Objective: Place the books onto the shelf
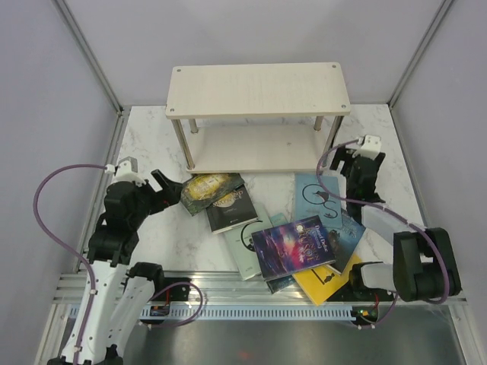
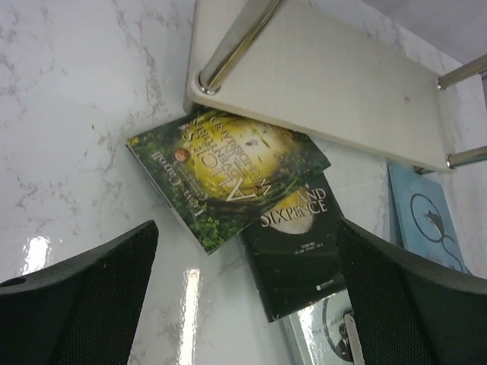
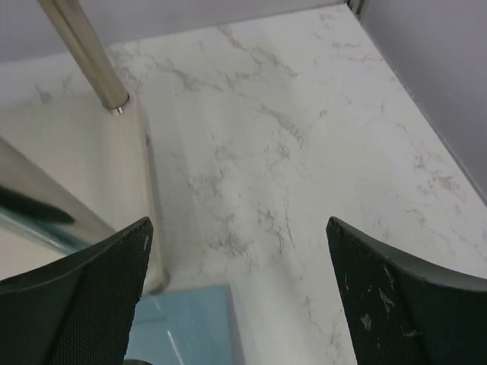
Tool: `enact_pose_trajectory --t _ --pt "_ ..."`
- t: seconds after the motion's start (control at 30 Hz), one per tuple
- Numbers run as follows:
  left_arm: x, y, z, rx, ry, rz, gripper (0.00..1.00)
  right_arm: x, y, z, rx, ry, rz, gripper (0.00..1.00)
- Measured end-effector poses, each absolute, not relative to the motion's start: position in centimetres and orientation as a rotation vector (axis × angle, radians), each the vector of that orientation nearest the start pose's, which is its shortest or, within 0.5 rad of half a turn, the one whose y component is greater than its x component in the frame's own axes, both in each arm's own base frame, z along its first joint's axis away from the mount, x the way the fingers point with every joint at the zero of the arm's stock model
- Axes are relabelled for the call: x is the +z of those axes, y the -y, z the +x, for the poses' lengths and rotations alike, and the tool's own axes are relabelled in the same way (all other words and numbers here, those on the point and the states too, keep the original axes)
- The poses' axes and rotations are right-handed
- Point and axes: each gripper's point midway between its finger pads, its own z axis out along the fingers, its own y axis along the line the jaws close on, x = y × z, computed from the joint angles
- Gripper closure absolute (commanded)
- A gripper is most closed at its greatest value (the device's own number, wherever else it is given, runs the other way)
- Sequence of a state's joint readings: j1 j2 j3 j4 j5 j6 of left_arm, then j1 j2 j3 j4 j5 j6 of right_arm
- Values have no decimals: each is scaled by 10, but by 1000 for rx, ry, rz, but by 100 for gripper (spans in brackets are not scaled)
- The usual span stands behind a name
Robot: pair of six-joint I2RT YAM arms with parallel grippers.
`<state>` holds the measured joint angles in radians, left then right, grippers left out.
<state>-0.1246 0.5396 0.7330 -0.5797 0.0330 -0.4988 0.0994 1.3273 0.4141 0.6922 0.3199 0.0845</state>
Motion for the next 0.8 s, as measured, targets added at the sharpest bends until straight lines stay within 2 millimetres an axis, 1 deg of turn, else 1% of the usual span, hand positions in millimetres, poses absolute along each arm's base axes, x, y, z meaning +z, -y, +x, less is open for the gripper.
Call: enact_pose_trajectory --t 0.07,0.13,0.2,0.23,0.27,0.33,0.43,0.53,0.6,0.67,0.8 --pt "212 58 233 -454 -2026 -397 0 165 17 398 -152 -1721 268 2" --pt "188 58 230 -445 -2137 -476 0 209 20 400 -141 -1655 325 2" --pt "170 59 225 -430 -2223 -531 0 236 25 393 -122 -1625 405 2" --pt "163 58 222 -424 -2255 -552 0 245 28 389 -117 -1624 455 2" --pt "160 58 220 -419 -2272 -573 0 252 31 384 -110 -1623 505 2" --pt "162 58 216 -424 -2275 -607 0 265 33 374 -74 -1634 598 2" --pt "172 61 216 -466 -2245 -660 0 274 22 358 41 -1667 636 2" --pt "176 68 215 -533 -2228 -714 0 274 -3 336 203 -1742 636 2" --pt "175 73 215 -585 -2215 -749 0 274 -17 322 301 -1779 643 2" --pt "166 77 213 -624 -2215 -780 0 272 -33 305 403 -1828 636 2" --pt "131 85 210 -690 -2231 -858 0 273 -68 278 609 -1923 553 2"
